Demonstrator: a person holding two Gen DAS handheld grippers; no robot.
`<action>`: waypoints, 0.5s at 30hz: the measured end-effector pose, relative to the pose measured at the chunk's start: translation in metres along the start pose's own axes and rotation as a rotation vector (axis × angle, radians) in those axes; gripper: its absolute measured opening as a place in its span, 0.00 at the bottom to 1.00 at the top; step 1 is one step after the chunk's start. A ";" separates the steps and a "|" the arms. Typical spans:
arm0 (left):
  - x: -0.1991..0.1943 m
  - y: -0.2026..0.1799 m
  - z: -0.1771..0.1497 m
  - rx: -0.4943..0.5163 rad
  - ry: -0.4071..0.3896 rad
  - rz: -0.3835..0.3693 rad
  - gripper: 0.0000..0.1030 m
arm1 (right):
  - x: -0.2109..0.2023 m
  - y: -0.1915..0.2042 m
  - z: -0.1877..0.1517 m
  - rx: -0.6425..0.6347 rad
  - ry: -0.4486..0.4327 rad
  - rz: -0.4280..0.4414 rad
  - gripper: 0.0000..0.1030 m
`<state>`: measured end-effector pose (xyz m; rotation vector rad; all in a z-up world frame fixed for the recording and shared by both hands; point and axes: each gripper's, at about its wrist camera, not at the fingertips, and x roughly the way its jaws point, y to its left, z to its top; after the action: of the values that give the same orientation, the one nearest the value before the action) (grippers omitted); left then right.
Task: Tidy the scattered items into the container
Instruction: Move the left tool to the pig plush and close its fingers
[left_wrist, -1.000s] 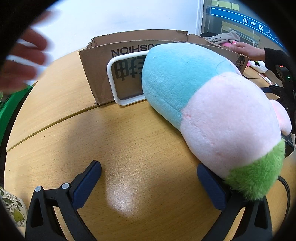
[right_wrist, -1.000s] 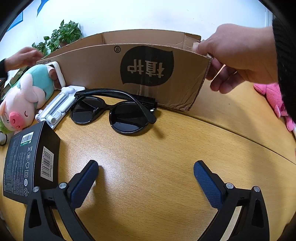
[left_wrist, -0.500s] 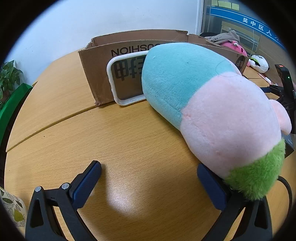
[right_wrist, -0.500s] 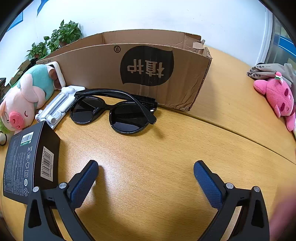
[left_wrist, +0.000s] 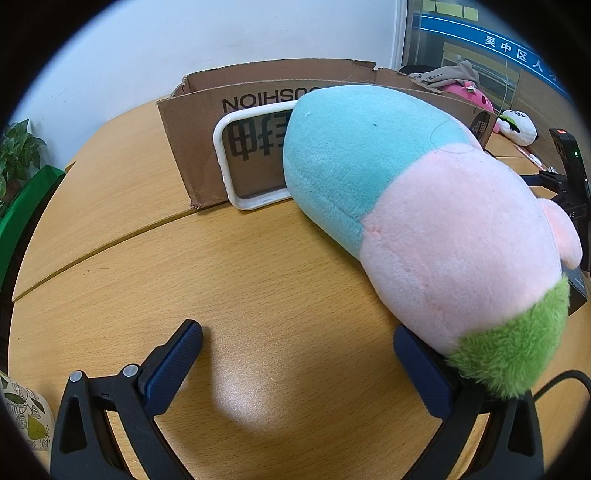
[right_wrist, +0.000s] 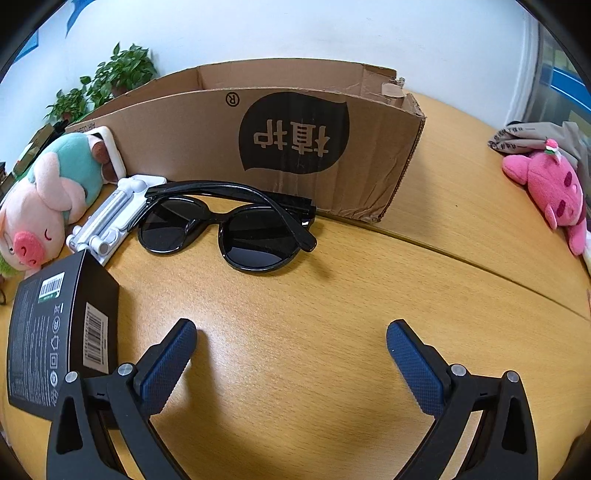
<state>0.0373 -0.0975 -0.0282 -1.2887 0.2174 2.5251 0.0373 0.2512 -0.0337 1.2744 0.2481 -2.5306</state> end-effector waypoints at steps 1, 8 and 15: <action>0.000 0.000 0.000 0.000 0.000 0.000 1.00 | -0.001 0.000 0.000 0.001 0.000 0.000 1.00; 0.000 0.002 0.000 0.000 0.000 -0.001 1.00 | -0.001 0.000 0.001 0.002 0.000 0.000 1.00; -0.017 -0.002 -0.018 -0.024 0.011 0.025 1.00 | -0.005 0.005 -0.004 0.003 -0.001 -0.005 1.00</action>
<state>0.0615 -0.1040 -0.0251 -1.3172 0.2068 2.5496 0.0447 0.2482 -0.0318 1.2754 0.2479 -2.5369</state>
